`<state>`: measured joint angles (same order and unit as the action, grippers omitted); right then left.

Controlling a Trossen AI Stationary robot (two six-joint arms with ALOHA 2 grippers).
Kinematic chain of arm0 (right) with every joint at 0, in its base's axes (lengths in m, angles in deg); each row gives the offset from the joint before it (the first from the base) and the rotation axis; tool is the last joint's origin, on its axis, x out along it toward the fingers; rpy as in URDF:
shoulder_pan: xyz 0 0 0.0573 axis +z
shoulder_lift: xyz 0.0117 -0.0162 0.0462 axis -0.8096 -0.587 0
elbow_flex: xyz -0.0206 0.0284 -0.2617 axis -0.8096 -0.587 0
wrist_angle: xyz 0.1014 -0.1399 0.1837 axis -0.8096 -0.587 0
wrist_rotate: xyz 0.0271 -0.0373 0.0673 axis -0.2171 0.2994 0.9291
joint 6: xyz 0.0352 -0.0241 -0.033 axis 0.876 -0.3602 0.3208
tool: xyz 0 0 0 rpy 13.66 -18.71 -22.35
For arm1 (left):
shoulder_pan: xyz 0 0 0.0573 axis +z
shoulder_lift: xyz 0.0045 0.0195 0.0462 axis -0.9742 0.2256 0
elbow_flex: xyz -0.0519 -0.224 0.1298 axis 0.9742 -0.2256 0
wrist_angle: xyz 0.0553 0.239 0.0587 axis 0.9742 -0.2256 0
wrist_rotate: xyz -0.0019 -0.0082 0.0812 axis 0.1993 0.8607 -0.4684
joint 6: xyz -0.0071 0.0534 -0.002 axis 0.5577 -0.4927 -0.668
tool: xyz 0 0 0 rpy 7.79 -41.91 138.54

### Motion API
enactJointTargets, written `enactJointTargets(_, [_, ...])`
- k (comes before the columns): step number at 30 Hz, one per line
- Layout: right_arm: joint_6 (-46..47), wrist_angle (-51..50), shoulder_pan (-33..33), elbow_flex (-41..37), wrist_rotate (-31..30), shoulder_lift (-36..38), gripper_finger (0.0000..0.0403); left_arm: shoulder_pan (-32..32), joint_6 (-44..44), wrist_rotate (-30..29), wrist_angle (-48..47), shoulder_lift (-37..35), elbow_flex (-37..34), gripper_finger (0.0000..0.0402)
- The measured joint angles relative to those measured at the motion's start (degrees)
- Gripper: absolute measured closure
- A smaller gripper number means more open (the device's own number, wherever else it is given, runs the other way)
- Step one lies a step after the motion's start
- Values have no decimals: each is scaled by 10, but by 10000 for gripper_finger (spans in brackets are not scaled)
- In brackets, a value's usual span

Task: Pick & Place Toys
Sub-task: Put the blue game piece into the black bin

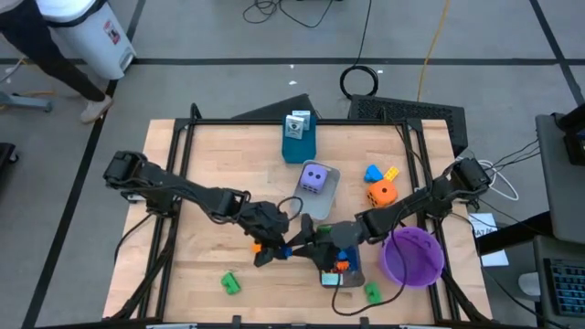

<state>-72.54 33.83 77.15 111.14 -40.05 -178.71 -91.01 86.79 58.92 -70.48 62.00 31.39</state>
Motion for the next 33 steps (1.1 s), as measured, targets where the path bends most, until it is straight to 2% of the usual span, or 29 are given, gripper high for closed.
enactJointTargets(4, [16,-19,-1,0,16,0,250,0,10,41,7,26,18,252])
enactJointTargets(8, [39,-30,-1,0,30,0,250,0,-2,57,2,45,41,248])
enactJointTargets(22, [68,-40,9,0,55,1,249,-3,-37,68,9,53,58,242])
enactJointTargets(33, [78,-37,14,0,58,0,250,-3,-33,85,31,52,60,248])
